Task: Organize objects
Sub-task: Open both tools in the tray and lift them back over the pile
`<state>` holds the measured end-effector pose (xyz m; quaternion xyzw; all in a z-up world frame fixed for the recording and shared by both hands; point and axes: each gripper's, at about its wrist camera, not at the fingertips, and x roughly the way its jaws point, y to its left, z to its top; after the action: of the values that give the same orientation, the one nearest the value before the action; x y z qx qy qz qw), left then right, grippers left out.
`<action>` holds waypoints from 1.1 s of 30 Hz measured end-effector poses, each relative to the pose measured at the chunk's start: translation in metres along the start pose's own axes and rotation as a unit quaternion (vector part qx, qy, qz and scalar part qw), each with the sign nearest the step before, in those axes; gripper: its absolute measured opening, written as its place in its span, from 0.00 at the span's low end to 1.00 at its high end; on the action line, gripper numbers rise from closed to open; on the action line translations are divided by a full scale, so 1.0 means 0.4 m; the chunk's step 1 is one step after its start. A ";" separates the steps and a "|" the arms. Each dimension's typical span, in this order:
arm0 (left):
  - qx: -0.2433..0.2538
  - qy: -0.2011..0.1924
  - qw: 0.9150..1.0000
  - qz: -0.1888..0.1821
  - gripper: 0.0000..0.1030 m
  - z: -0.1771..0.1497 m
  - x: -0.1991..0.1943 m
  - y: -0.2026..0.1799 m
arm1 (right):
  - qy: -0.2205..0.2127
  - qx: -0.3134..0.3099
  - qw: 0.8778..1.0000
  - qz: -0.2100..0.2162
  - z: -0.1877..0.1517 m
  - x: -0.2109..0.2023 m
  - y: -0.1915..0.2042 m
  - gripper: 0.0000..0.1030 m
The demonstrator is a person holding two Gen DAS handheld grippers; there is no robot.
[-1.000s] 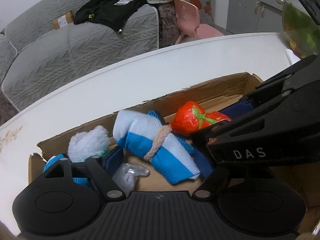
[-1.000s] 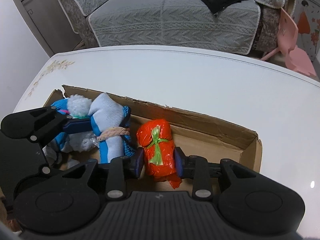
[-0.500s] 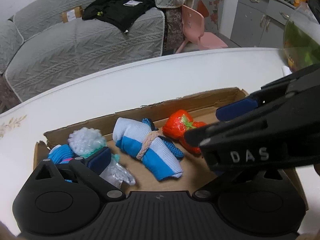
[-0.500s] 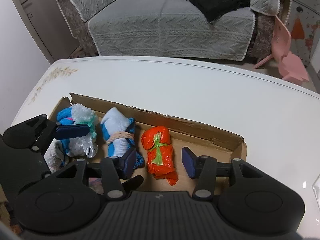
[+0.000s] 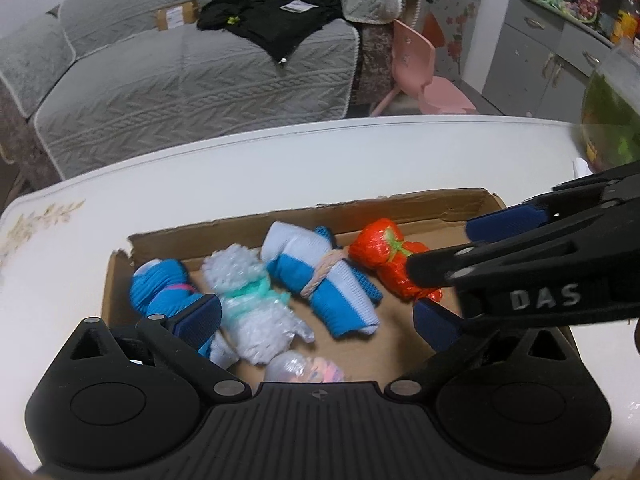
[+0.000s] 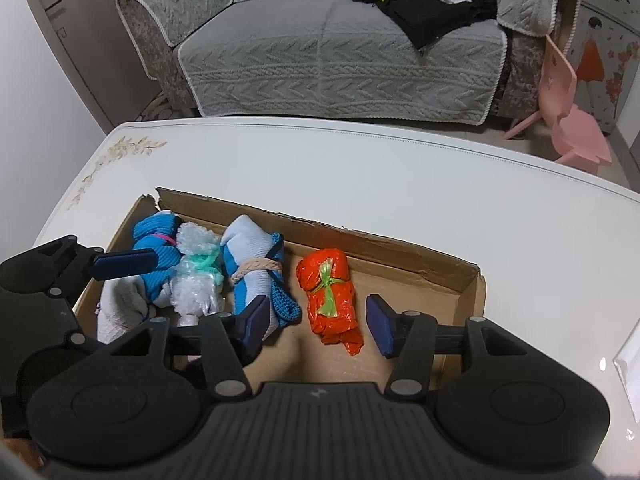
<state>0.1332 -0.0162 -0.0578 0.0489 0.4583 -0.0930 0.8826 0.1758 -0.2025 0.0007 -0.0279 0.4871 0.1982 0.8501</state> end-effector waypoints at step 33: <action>-0.087 0.033 0.995 0.022 1.00 -0.277 -0.256 0.061 | -0.011 0.063 0.998 0.018 -0.248 -0.211 0.040 0.80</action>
<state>-0.0079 0.0387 -0.0377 -0.0149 0.4927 -0.0318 0.8695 0.0511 -0.2380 0.0220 0.0365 0.4896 0.1830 0.8518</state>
